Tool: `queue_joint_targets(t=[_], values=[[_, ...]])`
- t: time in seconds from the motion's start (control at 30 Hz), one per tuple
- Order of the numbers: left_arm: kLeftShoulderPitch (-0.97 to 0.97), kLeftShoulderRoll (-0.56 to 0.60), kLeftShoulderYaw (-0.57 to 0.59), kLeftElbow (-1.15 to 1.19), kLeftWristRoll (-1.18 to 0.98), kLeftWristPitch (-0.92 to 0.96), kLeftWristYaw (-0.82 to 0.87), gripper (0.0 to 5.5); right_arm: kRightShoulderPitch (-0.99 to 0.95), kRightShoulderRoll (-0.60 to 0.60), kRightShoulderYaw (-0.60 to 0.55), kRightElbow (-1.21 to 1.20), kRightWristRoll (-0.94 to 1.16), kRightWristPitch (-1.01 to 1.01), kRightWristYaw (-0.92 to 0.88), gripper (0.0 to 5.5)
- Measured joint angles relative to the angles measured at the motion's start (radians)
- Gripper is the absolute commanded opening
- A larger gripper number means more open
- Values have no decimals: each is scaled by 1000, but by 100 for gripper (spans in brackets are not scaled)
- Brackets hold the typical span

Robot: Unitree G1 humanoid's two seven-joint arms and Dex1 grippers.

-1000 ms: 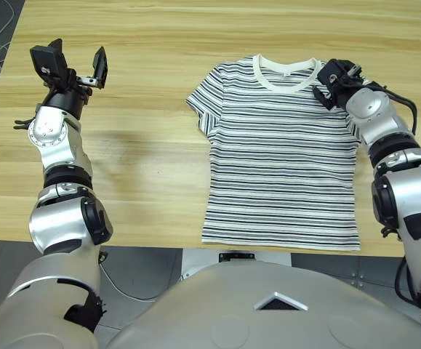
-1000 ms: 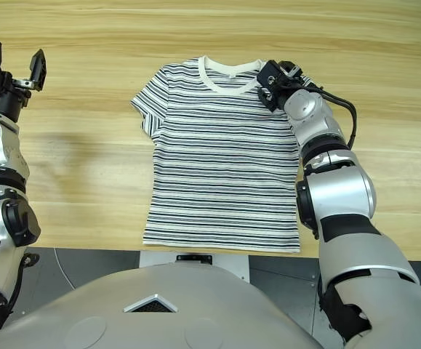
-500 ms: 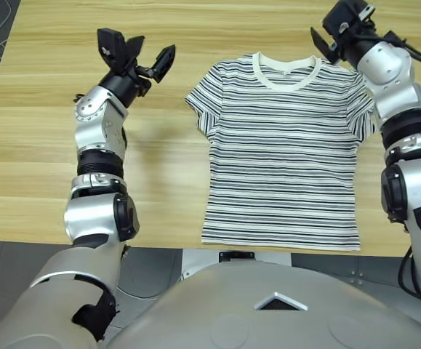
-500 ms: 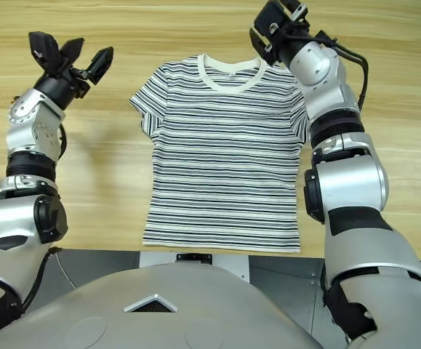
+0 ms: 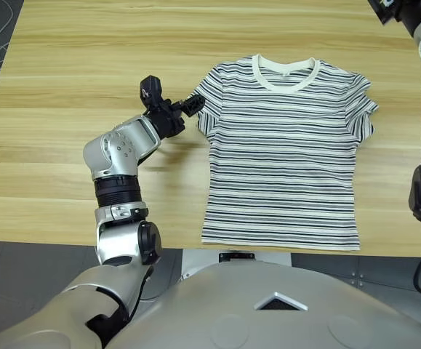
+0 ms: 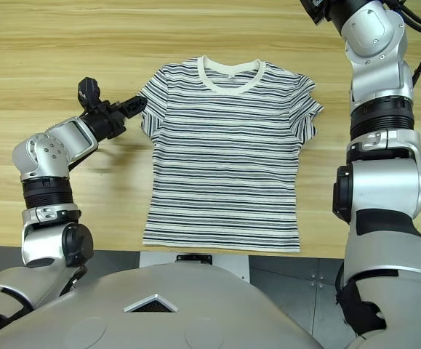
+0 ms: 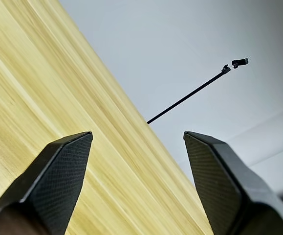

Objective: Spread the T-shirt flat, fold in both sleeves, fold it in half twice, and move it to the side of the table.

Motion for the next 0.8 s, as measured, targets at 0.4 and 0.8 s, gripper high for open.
queue_joint_targets(t=[0.4,0.8], values=[[-39,-5,-17,88,47,-99,45,441,46,5,5,-46,0,23,2,346],[-45,-56,-55,77,37,-71,41,441,48,16,5,-37,0,24,-1,346]])
